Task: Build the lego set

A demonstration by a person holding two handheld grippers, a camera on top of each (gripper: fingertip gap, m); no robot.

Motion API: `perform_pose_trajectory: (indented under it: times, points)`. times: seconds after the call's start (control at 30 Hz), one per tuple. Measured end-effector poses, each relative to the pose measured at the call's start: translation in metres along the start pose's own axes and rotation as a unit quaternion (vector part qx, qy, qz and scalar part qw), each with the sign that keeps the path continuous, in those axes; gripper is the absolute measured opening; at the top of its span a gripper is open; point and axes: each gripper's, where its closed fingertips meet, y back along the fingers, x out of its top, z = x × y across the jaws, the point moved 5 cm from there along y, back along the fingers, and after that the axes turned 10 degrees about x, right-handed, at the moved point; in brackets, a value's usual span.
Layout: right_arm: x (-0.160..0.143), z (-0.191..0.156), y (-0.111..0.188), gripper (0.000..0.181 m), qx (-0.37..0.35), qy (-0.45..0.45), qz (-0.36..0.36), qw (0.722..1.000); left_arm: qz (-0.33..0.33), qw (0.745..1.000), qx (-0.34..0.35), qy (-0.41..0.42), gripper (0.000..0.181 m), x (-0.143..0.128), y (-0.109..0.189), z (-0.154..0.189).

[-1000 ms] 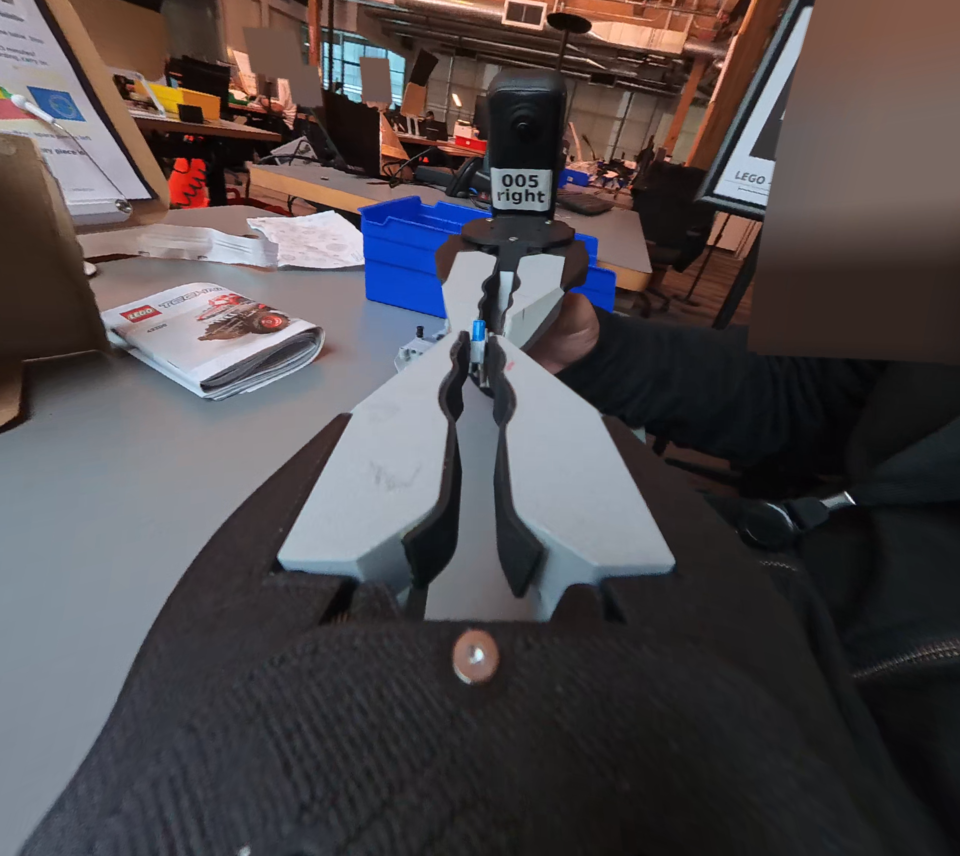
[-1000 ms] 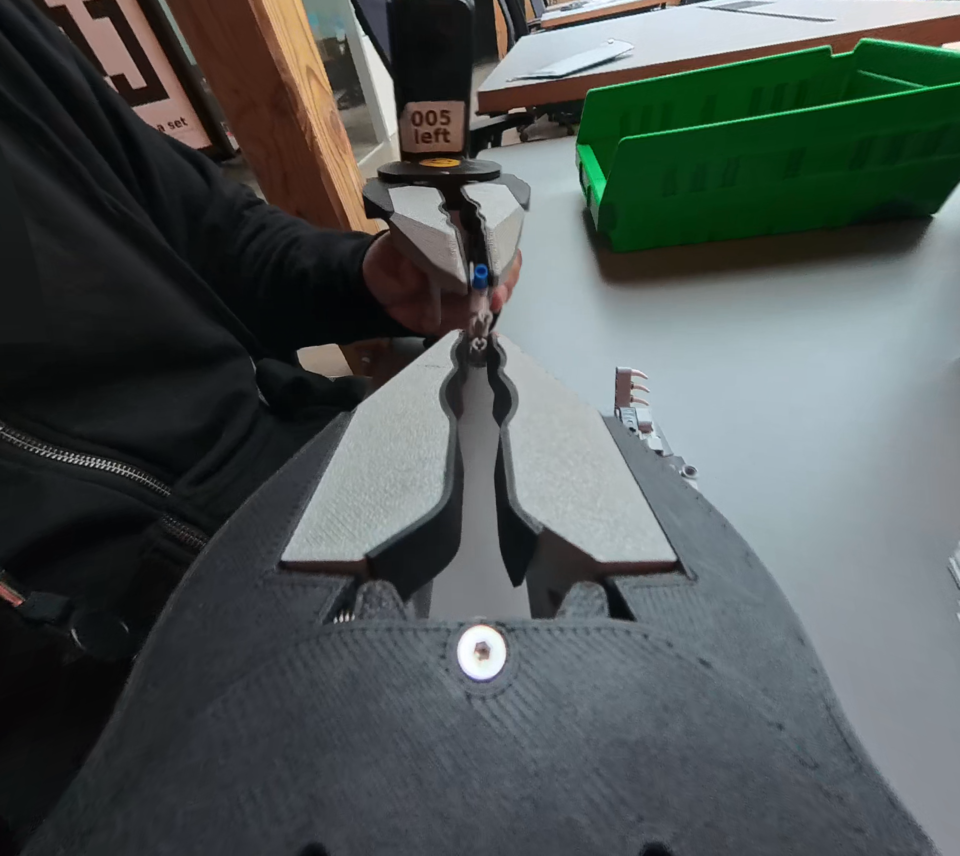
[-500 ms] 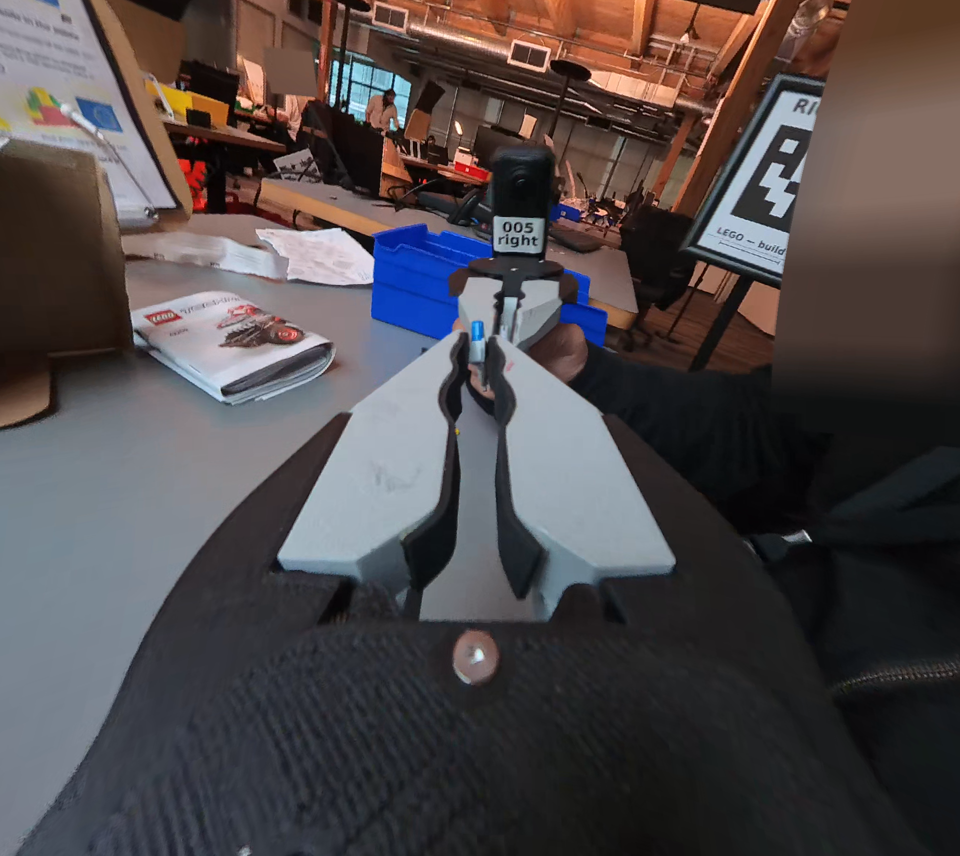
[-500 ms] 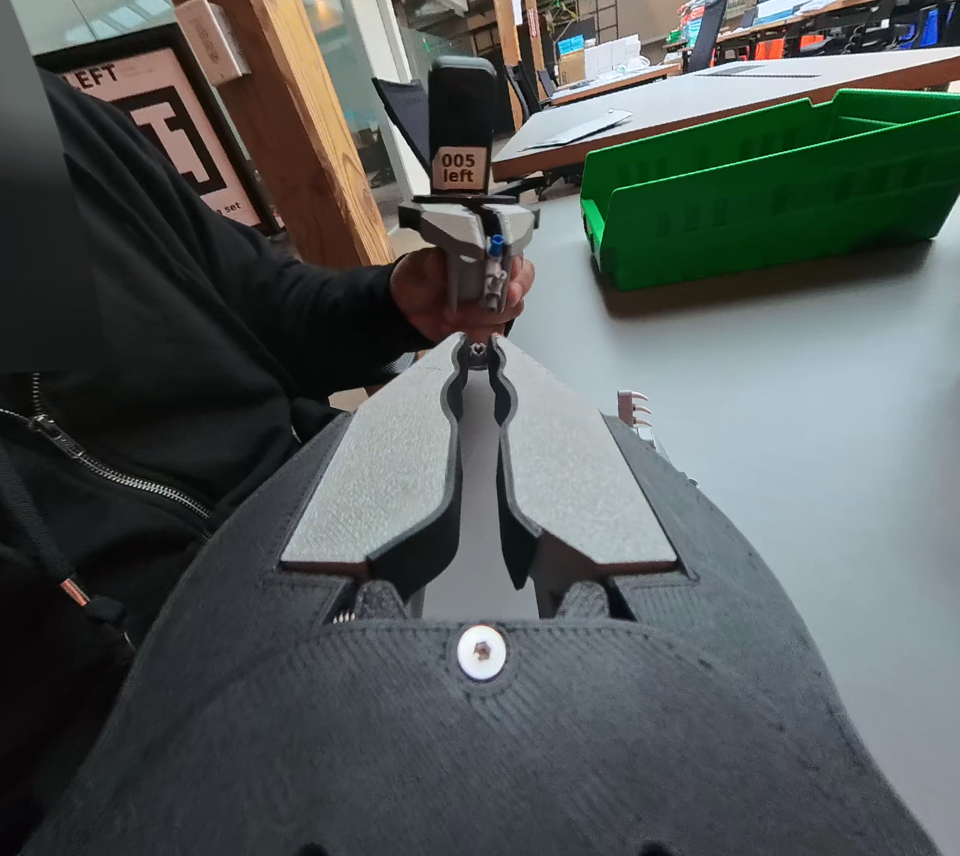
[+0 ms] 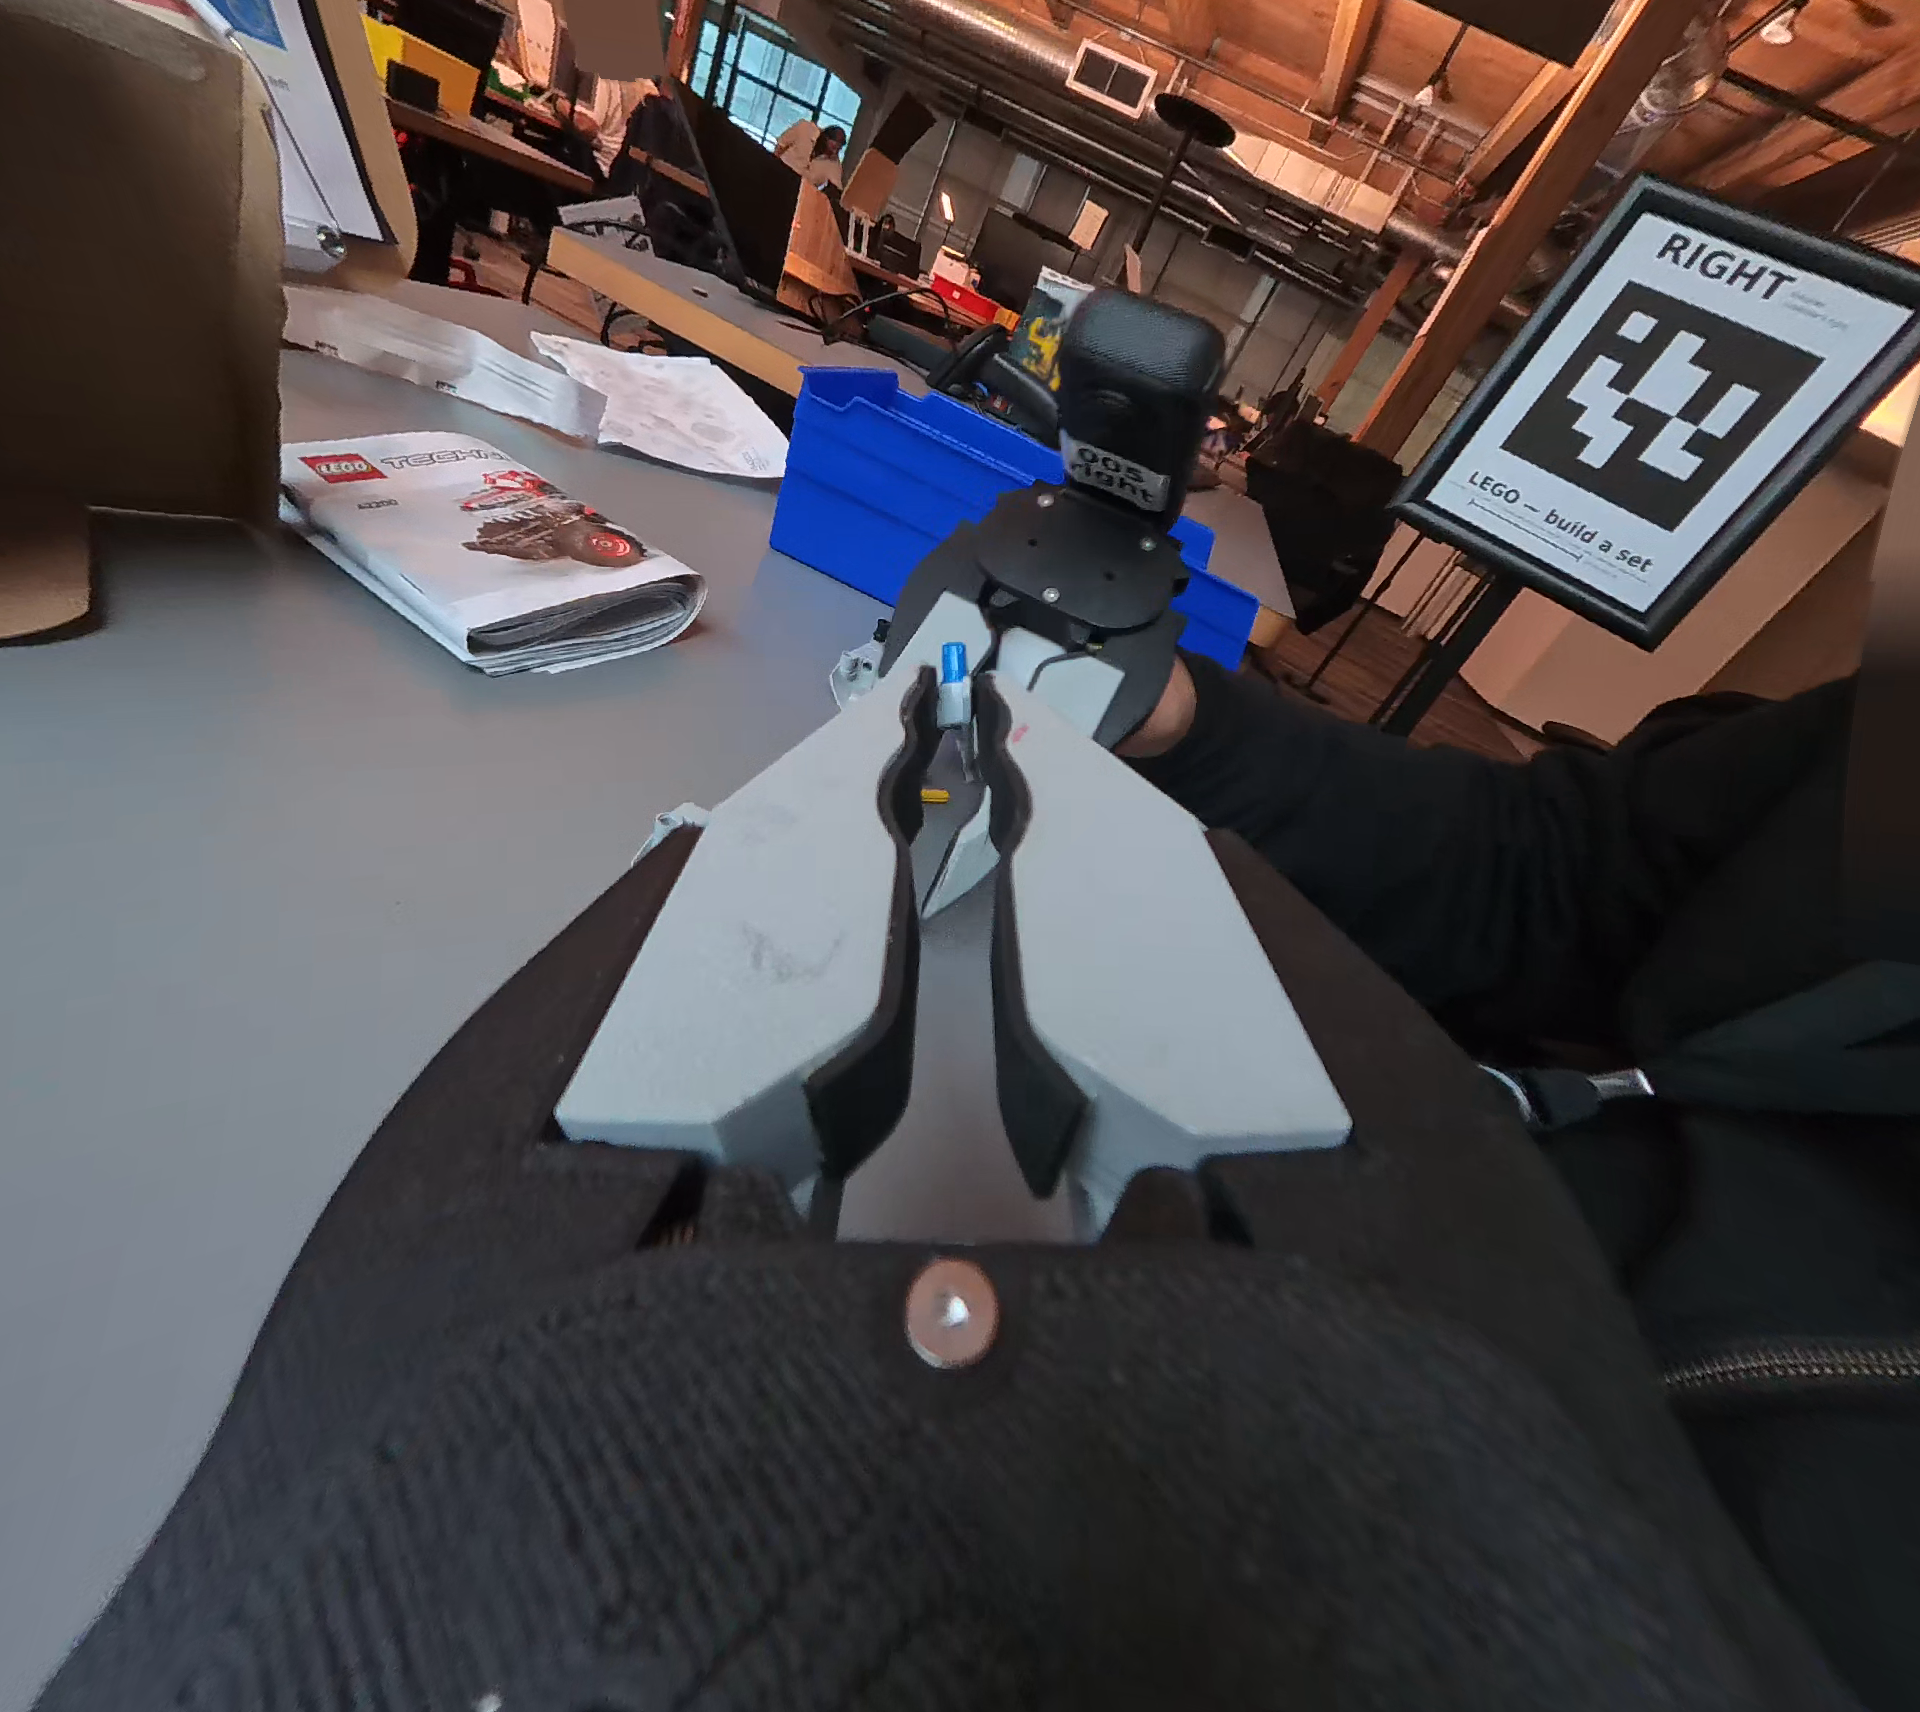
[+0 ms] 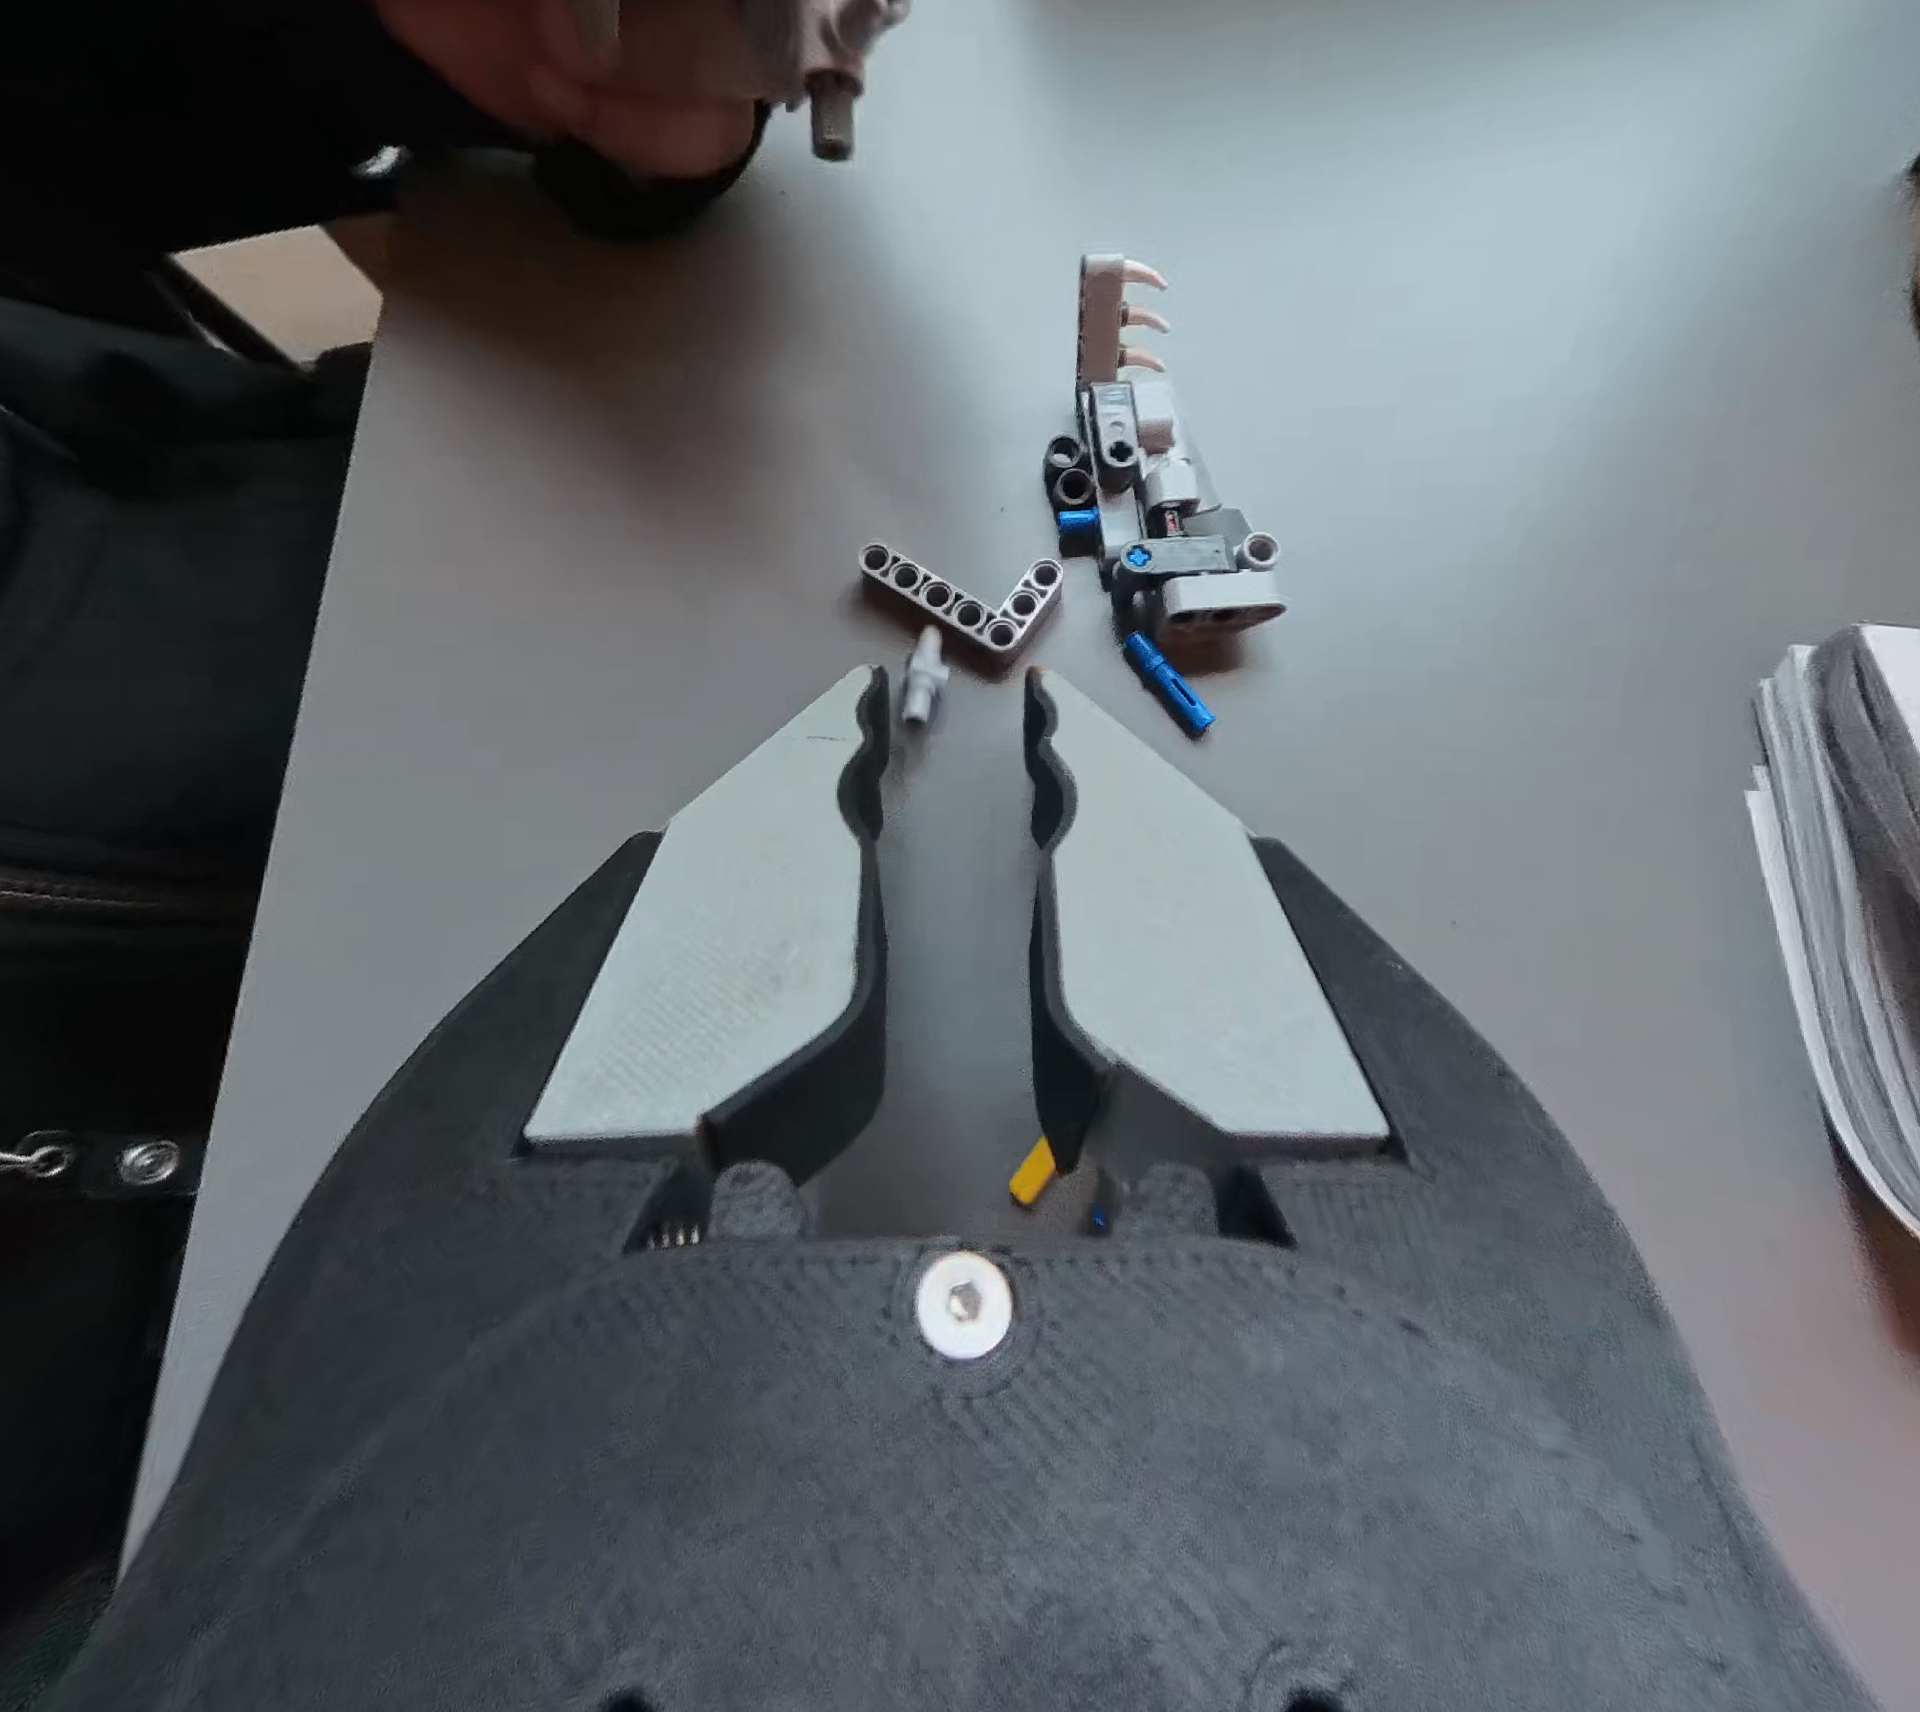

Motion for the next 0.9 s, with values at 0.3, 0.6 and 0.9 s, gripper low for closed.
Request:
perform_pose_trajectory:
  times: [0.3,0.6,0.9]
  points:
    - [0.024,-0.007,0.019,0.021,0.006,0.015,0.101,0.995,0.01,1.0,-0.013,0.025,0.005,0.001,0.001,0.0]
    - [0.056,-0.028,0.021,0.012,0.129,-0.03,0.234,0.963,0.001,0.999,-0.041,0.026,0.005,-0.007,-0.013,0.02]
    - [0.053,-0.028,0.025,0.004,0.112,-0.02,0.224,0.968,-0.004,0.999,-0.003,-0.049,0.005,-0.009,-0.013,0.026]
